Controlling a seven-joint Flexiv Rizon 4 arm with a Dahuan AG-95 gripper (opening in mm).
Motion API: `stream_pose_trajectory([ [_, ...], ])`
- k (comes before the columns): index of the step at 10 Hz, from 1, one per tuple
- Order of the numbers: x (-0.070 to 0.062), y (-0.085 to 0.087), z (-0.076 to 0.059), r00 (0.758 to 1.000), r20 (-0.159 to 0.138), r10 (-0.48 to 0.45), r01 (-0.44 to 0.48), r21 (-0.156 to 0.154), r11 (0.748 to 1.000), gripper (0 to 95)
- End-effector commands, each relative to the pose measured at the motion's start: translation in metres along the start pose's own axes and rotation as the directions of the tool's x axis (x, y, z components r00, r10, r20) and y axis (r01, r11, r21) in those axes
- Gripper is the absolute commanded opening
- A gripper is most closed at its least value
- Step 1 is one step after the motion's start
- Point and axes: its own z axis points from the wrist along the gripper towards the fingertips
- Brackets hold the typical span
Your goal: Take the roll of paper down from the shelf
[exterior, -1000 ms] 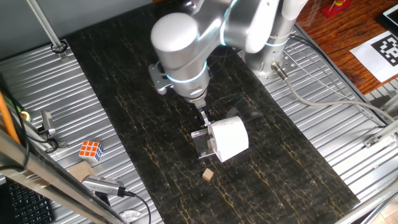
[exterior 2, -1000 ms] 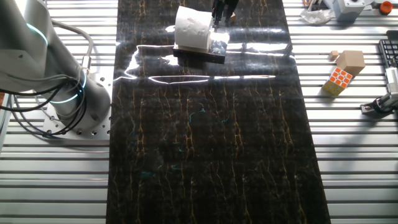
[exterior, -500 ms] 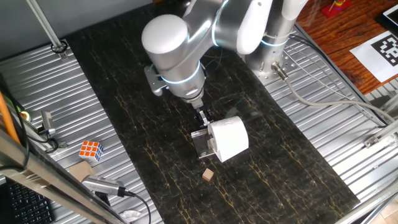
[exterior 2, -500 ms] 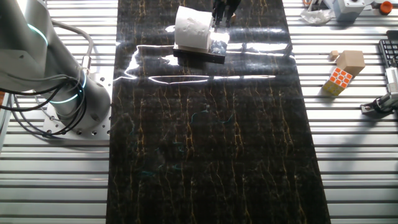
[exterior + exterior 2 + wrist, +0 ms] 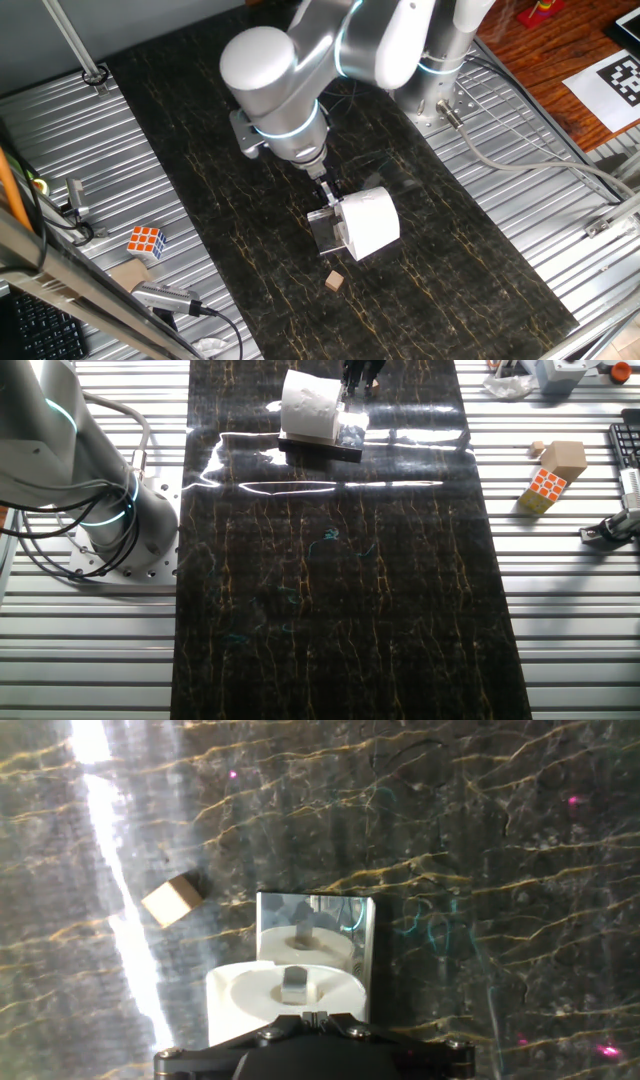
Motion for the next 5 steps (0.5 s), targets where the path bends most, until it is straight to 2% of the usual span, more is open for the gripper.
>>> stream_pose_trajectory([
  [1,0.002,0.003,0.002,0.999,-0.048,-0.003,0.003,-0.005,1.0,38.0],
  [3,0.009,0.004,0.007,0.998,-0.057,0.002,-0.003,-0.004,1.0,38.0],
  [5,0.025,0.007,0.017,0.998,-0.065,0.01,-0.011,-0.001,1.0,38.0],
])
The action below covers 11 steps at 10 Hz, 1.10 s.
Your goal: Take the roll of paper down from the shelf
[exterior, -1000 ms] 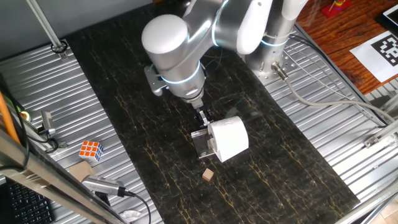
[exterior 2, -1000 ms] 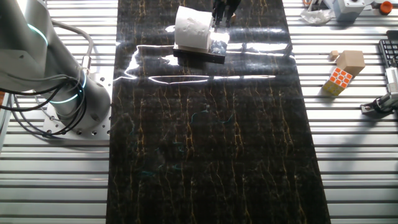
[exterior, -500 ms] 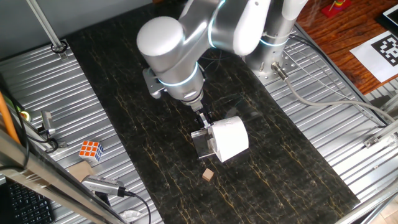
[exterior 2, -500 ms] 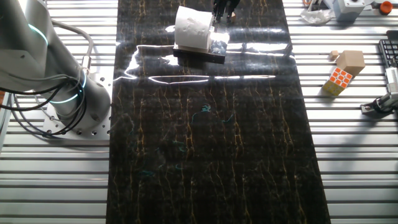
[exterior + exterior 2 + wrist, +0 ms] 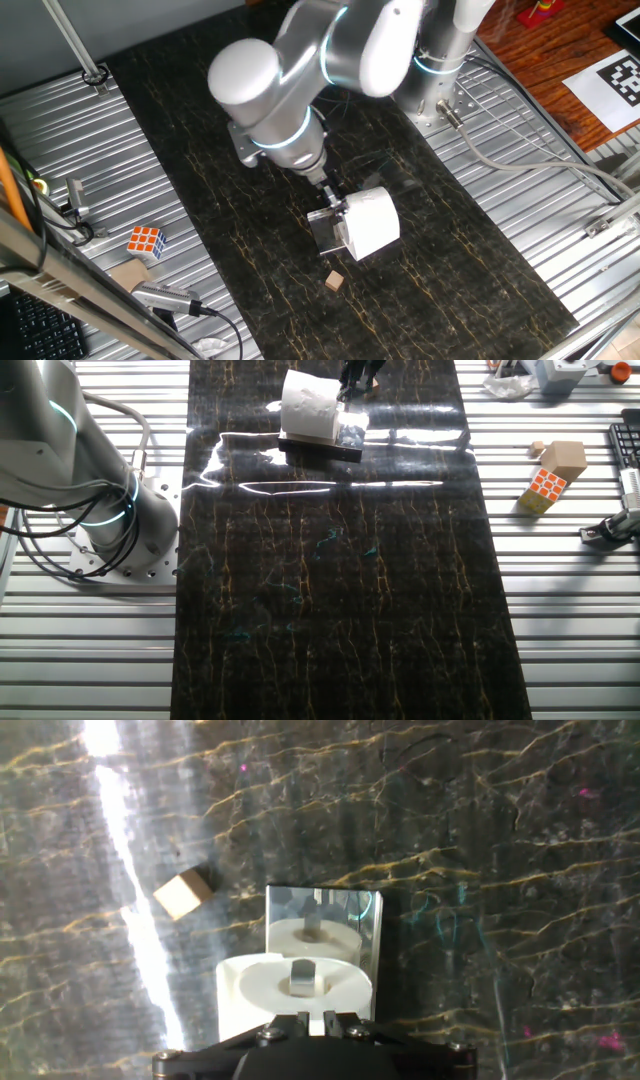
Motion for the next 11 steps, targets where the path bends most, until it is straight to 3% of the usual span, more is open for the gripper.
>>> stream_pose_trajectory([
  [1,0.017,0.0,0.01,1.0,0.002,0.002,-0.002,-0.002,1.0,57.0],
  [4,0.037,0.003,0.027,1.0,0.006,-0.007,0.007,-0.005,1.0,57.0],
  [7,0.037,0.006,0.03,1.0,0.003,-0.005,0.005,-0.012,1.0,57.0],
  [8,0.038,0.008,0.033,1.0,0.005,-0.004,0.004,-0.011,1.0,76.0],
  [11,0.037,0.011,0.035,1.0,0.006,0.003,-0.003,-0.009,1.0,76.0],
])
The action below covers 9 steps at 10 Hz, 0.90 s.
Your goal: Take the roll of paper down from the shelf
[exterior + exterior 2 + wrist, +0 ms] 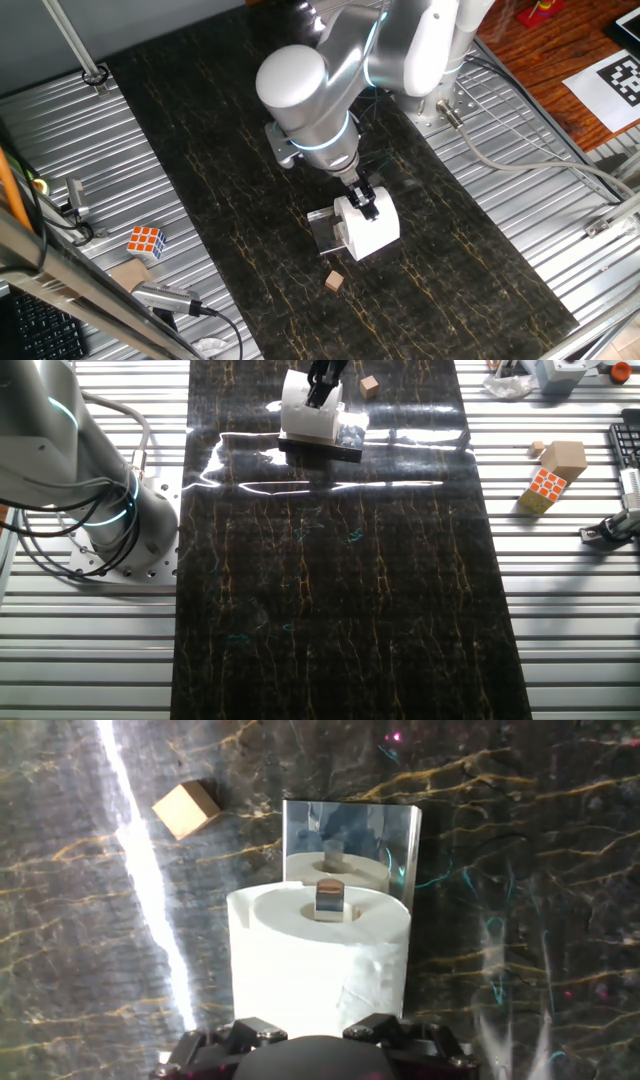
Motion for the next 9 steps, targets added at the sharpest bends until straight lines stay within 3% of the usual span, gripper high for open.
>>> stream_pose_trajectory([
  [1,0.0,0.0,0.001,1.0,0.0,0.005,-0.005,0.001,1.0,76.0],
  [9,-0.007,-0.001,0.019,1.0,0.017,0.013,-0.013,0.003,1.0,76.0],
])
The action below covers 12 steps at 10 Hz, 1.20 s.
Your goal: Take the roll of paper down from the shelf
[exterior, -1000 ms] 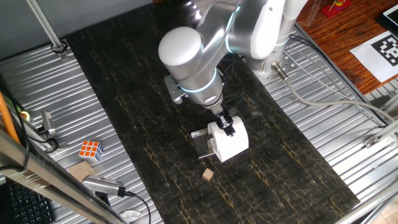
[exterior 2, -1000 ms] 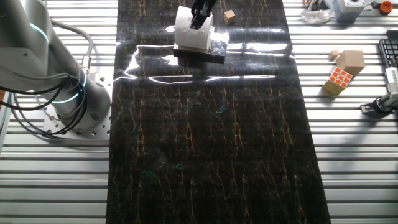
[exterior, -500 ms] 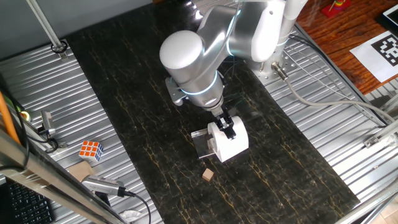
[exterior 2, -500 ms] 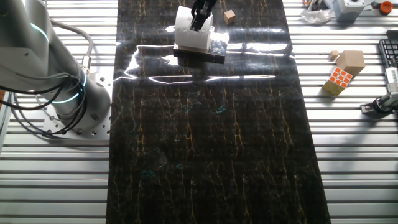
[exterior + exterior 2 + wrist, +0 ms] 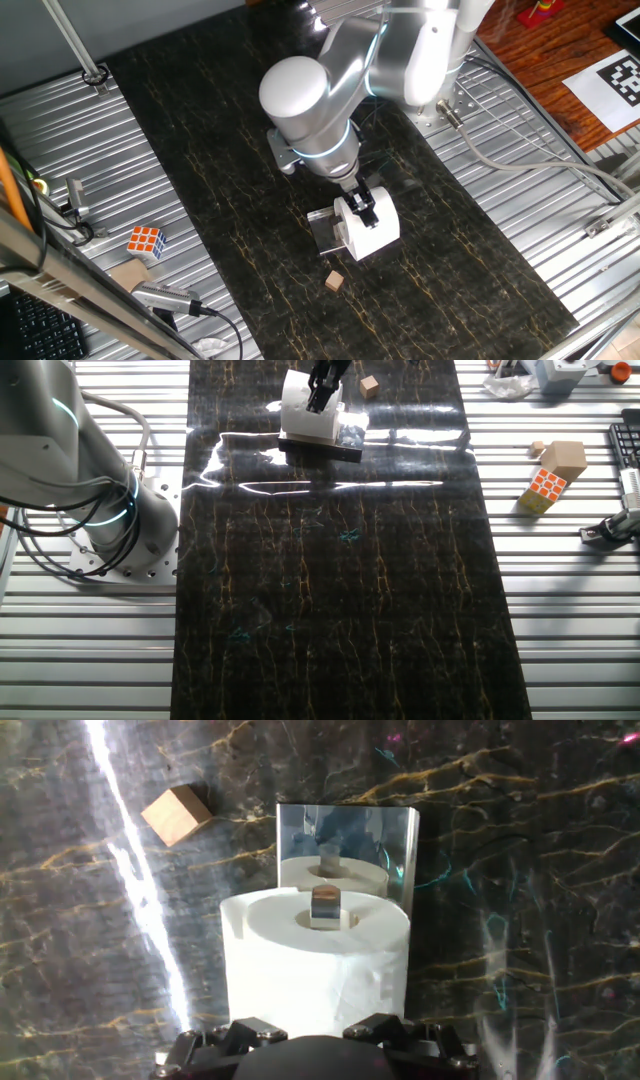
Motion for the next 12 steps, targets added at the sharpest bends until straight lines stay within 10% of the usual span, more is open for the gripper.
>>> stream_pose_trajectory([
  [1,-0.0022,0.0001,0.0028,1.0,0.009,0.0,0.0,0.001,1.0,76.0],
  [5,-0.0037,-0.0006,0.0071,1.0,0.028,-0.004,0.004,0.007,1.0,76.0],
  [8,-0.0045,-0.0011,0.0094,0.998,0.055,0.013,-0.014,0.015,1.0,19.0],
  [12,-0.0049,-0.0012,0.0086,0.997,0.066,0.028,-0.03,0.024,0.999,0.0],
])
